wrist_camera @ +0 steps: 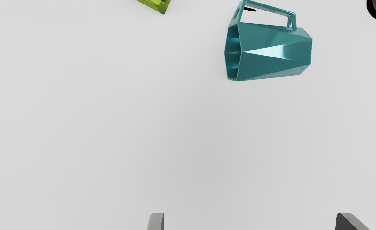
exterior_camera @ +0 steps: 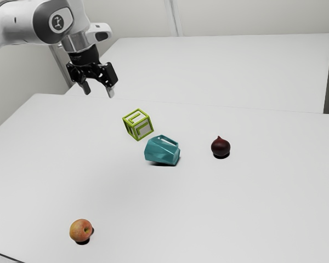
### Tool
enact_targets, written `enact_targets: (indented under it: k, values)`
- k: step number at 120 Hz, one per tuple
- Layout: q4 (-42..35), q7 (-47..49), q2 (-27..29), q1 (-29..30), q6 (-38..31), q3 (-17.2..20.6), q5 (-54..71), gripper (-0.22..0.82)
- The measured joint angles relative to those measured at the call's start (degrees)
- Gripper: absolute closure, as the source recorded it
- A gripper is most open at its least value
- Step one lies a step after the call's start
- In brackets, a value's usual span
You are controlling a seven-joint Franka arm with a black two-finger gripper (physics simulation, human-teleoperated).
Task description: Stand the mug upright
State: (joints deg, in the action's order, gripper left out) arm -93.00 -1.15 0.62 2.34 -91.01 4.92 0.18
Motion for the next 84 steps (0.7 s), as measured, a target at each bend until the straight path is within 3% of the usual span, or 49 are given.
enact_targets:
  k: [47,84]
  values:
    - [3.1,0.1,-5.3,0.5,-0.6,-0.2,-0.6,0.02]
    - [0.3,-0.8,-10.2,2.1,-8.0,-0.7,-6.8,0.02]
